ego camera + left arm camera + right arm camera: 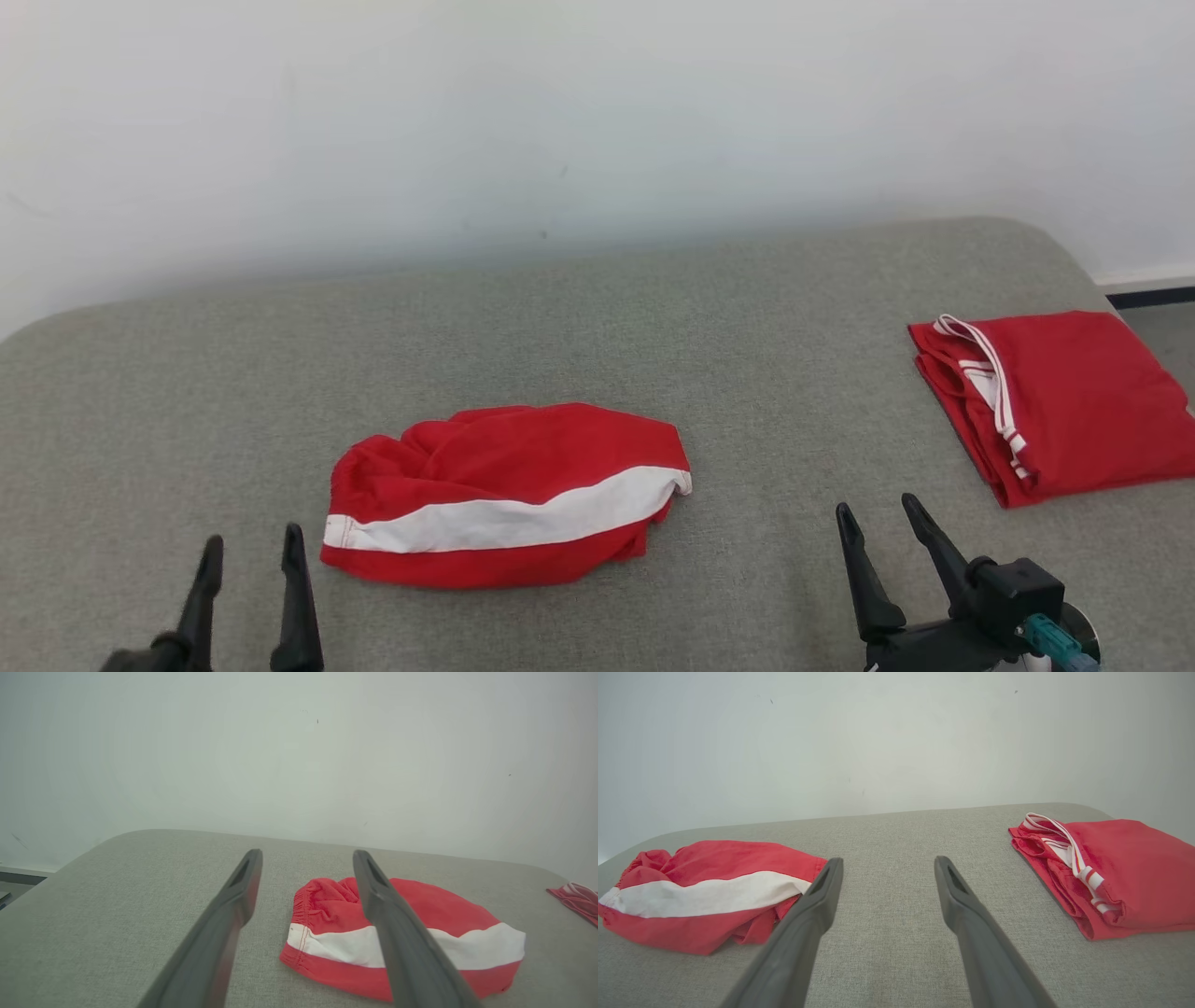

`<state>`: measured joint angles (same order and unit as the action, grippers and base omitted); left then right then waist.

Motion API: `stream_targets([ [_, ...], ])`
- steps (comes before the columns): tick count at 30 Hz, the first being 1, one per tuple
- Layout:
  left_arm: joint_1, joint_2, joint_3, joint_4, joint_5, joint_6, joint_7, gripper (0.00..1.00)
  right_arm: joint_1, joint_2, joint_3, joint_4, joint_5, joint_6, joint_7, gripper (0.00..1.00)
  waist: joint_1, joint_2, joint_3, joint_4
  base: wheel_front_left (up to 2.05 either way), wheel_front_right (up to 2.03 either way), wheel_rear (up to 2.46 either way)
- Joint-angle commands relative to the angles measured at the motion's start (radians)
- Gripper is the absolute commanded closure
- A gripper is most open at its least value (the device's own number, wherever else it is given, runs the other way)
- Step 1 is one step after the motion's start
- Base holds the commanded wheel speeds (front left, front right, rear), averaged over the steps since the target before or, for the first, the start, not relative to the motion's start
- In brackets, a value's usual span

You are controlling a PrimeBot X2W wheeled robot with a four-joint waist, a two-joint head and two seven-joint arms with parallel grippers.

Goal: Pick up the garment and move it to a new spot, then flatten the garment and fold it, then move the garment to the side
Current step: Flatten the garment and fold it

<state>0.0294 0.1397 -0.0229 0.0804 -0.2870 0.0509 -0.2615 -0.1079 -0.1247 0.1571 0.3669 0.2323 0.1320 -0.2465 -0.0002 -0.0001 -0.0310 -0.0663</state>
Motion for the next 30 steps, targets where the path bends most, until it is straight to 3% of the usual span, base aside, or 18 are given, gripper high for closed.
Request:
stream_targets([
  [1,0.035,-0.016,0.015,-0.012,0.018,-0.021,-0.004,0.00,0.014,-0.002,0.003,-0.004,-0.005,-0.003,0.000,0.00,0.0002,0.0001,-0.026,0.026,0.00,0.00,0.00],
  [12,0.069,-0.054,0.053,0.059,0.090,-0.120,-0.003,0.00,0.038,-0.020,0.013,0.027,0.002,-0.003,0.005,0.00,0.0002,0.0001,-0.063,0.072,0.00,0.00,0.00],
  [30,0.038,-0.079,0.088,0.084,0.129,-0.156,-0.003,0.00,0.023,-0.009,0.020,0.077,0.008,-0.003,-0.003,0.00,0.0002,0.0001,-0.065,0.075,0.00,0.00,0.00],
])
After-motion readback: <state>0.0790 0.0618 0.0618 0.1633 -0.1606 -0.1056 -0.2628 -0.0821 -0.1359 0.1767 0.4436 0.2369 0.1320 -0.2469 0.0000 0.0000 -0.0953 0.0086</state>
